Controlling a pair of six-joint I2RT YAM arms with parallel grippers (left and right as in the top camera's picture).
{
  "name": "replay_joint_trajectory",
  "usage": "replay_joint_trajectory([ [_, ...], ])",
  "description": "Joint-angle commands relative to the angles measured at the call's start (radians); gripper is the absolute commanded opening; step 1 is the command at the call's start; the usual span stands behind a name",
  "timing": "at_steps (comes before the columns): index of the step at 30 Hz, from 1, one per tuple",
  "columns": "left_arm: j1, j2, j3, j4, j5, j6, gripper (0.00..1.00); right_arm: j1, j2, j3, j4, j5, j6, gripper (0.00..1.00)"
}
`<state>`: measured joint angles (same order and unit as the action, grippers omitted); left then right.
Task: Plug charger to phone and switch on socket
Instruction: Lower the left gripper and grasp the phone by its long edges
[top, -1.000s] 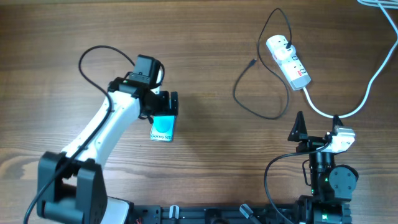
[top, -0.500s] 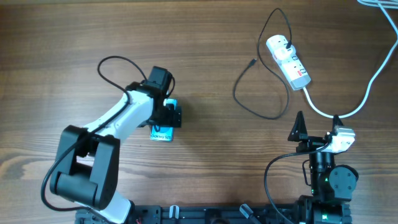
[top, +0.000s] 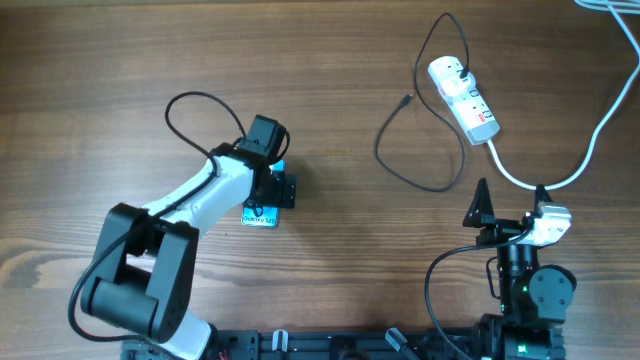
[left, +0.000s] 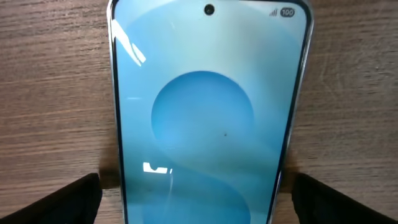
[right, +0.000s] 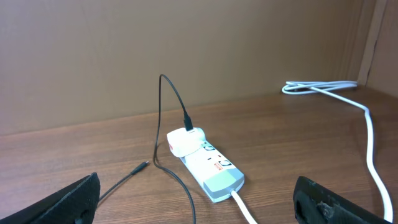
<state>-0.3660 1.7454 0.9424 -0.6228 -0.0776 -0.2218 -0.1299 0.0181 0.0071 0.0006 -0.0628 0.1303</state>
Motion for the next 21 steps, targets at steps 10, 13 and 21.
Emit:
replay_joint_trajectory([
  [10,-0.002,0.022,-0.046,0.014,0.035,-0.007,0.72,-0.005,-0.013,-0.002,0.002,0.009,0.002,1.0],
  [13,-0.002,0.022,-0.046,0.014,0.035,-0.023,0.69,-0.005,-0.013,-0.002,0.002,0.009,0.002,1.0],
  [21,-0.002,0.022,-0.046,0.022,0.035,-0.18,0.68,-0.005,-0.013,-0.002,0.002,0.009,0.002,1.0],
])
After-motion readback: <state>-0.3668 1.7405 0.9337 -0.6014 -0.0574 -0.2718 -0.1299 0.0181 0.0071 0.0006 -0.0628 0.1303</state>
